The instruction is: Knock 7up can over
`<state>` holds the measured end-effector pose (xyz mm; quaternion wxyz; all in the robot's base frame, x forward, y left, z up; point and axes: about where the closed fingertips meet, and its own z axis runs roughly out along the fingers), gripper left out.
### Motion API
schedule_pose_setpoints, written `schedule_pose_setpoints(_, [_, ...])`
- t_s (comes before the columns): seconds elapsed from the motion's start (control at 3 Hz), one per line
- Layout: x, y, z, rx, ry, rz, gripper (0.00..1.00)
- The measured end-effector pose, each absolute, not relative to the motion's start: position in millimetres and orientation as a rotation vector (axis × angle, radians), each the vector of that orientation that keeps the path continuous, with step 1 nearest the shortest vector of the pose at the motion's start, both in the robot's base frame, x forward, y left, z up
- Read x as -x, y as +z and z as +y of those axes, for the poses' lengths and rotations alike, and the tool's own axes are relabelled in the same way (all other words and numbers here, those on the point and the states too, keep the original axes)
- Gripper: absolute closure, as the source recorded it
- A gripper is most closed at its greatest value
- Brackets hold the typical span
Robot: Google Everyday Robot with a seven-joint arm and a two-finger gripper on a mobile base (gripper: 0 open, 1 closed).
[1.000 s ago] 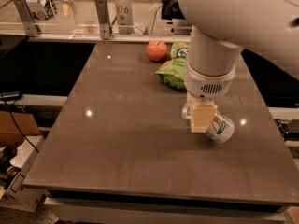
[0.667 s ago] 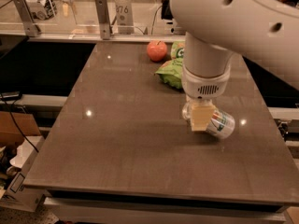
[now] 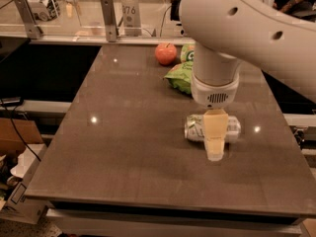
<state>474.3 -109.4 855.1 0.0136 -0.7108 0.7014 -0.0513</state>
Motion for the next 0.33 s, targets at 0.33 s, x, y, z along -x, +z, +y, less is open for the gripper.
schedule_pose_setpoints(0.33, [-474.2,854.9,-109.0,2.213,-0.156,2.184,0.00])
